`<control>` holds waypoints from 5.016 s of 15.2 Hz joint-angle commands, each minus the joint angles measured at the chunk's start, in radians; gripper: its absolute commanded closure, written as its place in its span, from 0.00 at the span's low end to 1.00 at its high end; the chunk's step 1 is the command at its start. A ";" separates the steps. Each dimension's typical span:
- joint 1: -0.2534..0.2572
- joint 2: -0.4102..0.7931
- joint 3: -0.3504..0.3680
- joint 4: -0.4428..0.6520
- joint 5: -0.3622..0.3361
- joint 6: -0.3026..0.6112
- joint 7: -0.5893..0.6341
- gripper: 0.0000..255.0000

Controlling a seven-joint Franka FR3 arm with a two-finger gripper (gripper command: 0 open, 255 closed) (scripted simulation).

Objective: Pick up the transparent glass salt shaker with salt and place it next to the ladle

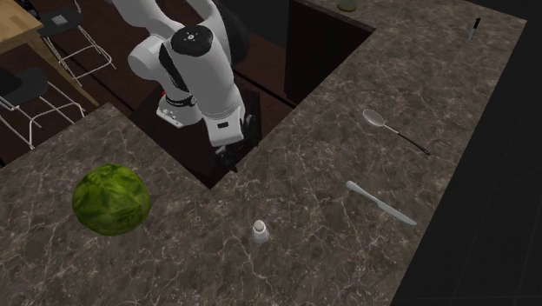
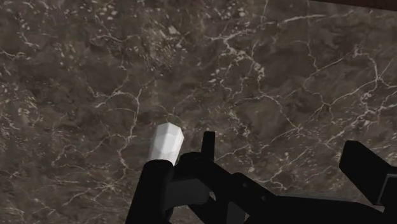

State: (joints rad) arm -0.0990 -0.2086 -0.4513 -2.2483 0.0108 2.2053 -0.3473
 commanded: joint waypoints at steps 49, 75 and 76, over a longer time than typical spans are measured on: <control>-0.130 0.541 -0.072 0.437 0.475 0.008 -0.393 1.00; -0.091 0.458 -0.092 0.629 0.368 -0.227 -0.241 1.00; -0.077 0.460 -0.085 0.626 0.365 -0.217 -0.221 1.00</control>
State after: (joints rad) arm -0.1872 0.2460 -0.5428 -1.6260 0.3768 1.9821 -0.5870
